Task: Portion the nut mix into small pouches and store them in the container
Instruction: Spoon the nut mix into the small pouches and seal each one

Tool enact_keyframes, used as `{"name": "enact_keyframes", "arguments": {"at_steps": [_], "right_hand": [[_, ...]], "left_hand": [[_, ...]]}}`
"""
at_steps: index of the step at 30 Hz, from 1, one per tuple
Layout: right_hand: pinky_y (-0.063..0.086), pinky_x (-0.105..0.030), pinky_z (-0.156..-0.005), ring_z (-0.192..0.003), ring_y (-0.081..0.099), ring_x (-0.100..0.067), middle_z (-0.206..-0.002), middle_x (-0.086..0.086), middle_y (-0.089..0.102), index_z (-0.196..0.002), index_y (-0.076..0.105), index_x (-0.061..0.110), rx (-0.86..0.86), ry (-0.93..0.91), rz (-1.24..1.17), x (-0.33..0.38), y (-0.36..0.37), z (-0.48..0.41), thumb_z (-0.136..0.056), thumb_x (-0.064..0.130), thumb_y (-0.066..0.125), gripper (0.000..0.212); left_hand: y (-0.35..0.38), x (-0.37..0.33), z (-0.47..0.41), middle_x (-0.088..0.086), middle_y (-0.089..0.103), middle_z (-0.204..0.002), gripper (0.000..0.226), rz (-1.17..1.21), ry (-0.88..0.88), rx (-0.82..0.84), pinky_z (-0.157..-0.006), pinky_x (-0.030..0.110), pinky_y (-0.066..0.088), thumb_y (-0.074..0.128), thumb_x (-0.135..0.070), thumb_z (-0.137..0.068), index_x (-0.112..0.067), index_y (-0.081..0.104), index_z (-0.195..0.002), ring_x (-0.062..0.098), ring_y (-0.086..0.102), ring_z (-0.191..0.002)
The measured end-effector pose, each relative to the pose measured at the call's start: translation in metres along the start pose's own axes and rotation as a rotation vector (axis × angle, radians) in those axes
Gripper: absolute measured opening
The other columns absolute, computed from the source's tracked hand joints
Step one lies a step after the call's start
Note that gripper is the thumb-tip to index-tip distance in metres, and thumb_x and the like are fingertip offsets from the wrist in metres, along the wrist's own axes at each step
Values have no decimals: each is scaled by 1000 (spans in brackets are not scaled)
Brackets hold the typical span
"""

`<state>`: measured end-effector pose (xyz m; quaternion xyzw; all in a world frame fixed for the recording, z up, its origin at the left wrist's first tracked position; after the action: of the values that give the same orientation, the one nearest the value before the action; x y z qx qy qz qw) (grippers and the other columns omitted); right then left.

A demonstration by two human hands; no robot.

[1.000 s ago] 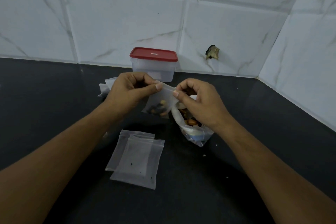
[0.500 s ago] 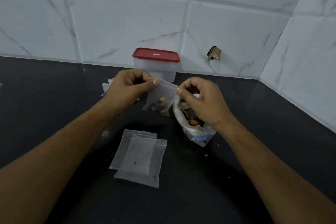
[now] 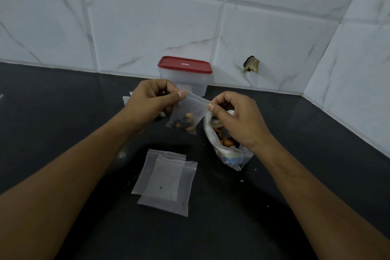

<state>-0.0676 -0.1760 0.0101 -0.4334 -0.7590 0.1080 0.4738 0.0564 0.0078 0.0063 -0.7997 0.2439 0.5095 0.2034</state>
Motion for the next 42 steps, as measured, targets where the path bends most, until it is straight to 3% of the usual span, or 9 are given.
{"name": "enact_keyframes", "arguments": {"at_steps": [4,8,12,22,24,29,32,37,42], "right_hand": [[51,-15,-72,-82,67,-4,-85,11,71,-91,72,23,11,4,21,1,2,1,-97,23,70,7],[53,-23,-75,-83,68,-4,-86,12,72,-89,72,24,-11,35,52,-6,-3,2,-97,22,70,9],[52,-21,-78,-87,67,-4,-90,12,71,-91,72,24,38,13,50,-4,1,5,-95,21,73,5],[50,-17,-84,-95,64,1,-100,15,70,-107,75,24,321,-230,267,31,35,16,-95,34,73,16],[50,-18,-85,-95,64,2,-99,16,71,-107,76,24,338,-263,281,33,37,18,-94,35,73,16],[54,-28,-86,-92,65,0,-94,16,70,-97,76,26,476,-300,290,44,46,27,-93,42,72,16],[56,-27,-81,-87,65,-1,-90,15,68,-94,75,28,602,-263,326,47,49,30,-90,50,71,23],[56,-25,-79,-86,63,2,-89,17,66,-89,72,33,662,-232,403,44,48,32,-87,53,74,20],[55,-24,-79,-87,64,2,-88,18,66,-87,73,30,668,-229,379,44,48,33,-90,39,75,9]], "left_hand": [[-2,1,0,17,64,-84,19,-11,-20,9,-67,31,55,71,-13,-93,-12,67,-75,28,57,-73],[-31,-1,-4,7,67,-80,18,17,-34,-128,-63,27,58,66,-16,-98,-10,64,-81,15,67,-70],[-51,8,-7,-2,70,-78,15,-7,-101,-184,-56,23,56,66,-22,-99,-11,67,-89,10,69,-68],[-95,31,-15,4,59,-67,26,-113,-188,-477,-42,21,45,59,-21,-104,-15,66,-80,9,54,-45],[-99,40,-15,5,58,-67,28,-131,-206,-509,-43,22,45,58,-22,-103,-16,64,-77,15,53,-49],[-107,58,-18,1,64,-73,24,-193,-225,-563,-63,32,53,54,-13,-101,-20,69,-84,13,57,-62],[-109,60,-17,-3,69,-84,21,-264,-212,-568,-77,35,56,55,-9,-98,-23,69,-92,12,62,-73],[-106,58,-17,-1,70,-113,27,-414,-208,-540,-77,24,52,56,-12,-96,-21,66,-119,16,66,-102],[-97,51,-18,2,61,-131,40,-644,-159,-458,-100,42,53,61,-21,-98,-19,55,-137,19,61,-114]]}}
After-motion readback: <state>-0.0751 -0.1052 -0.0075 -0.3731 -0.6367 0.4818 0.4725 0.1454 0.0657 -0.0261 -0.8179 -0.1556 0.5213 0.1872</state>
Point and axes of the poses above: each hand's wrist, its own z-axis away from the middle knuckle, its own y-axis out of the palm, x = y × z, the point moved 4 cm from there along -z, towards the middle knuckle
